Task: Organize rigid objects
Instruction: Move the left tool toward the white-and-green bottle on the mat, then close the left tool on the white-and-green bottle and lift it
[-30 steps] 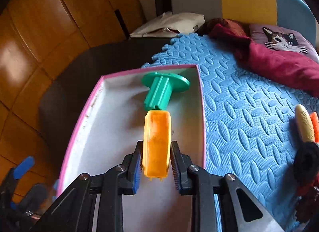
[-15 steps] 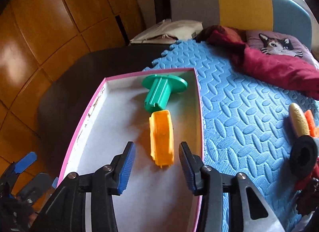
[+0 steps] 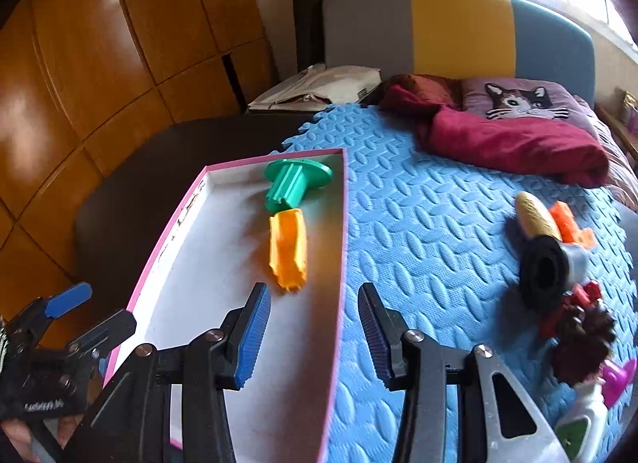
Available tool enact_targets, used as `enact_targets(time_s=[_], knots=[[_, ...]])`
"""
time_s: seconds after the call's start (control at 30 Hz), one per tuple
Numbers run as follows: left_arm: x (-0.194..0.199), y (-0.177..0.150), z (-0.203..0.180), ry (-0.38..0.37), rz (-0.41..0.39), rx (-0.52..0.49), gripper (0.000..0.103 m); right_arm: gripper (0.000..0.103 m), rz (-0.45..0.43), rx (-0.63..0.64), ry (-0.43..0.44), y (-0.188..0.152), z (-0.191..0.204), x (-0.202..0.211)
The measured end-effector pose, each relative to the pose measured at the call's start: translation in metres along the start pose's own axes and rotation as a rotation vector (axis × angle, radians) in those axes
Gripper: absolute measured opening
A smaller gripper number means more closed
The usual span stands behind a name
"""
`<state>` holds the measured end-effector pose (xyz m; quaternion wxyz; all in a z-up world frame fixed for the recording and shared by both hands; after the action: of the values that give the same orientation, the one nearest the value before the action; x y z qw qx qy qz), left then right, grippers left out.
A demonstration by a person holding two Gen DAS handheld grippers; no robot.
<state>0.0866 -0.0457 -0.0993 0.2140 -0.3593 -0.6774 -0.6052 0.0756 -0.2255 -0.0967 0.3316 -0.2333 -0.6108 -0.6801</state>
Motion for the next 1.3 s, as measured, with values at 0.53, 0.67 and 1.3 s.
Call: enact_targets(time_s=[0.53,0.67,1.3], knots=[[-0.002,-0.001,-0.035,-0.101,0.056,-0.039,0.101,0.046,-0.145,-0.196,-0.210,-0.014,-0.130,0.100],[-0.001,-0.002,-0.059,-0.150,0.068,-0.090,0.101,0.047,-0.191,-0.331,-0.280,-0.027,-0.183,0.127],[-0.013,-0.038,-0.266,-0.548,0.302,-0.400,0.094,0.048,-0.268,-0.629,-0.296,-0.081,-0.257,0.150]])
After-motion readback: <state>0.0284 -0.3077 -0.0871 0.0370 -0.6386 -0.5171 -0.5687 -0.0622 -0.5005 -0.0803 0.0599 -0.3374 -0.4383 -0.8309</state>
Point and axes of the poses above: each gripper's, at about its wrist camera, not at the fingertips, and x roughly against the way its jaws point, z to its left, y to its top, the point moved 9 cm from there along -x, roughly the way its jaws point, and after that the axes turned 5 degrees about x, right-handed, at the moved point
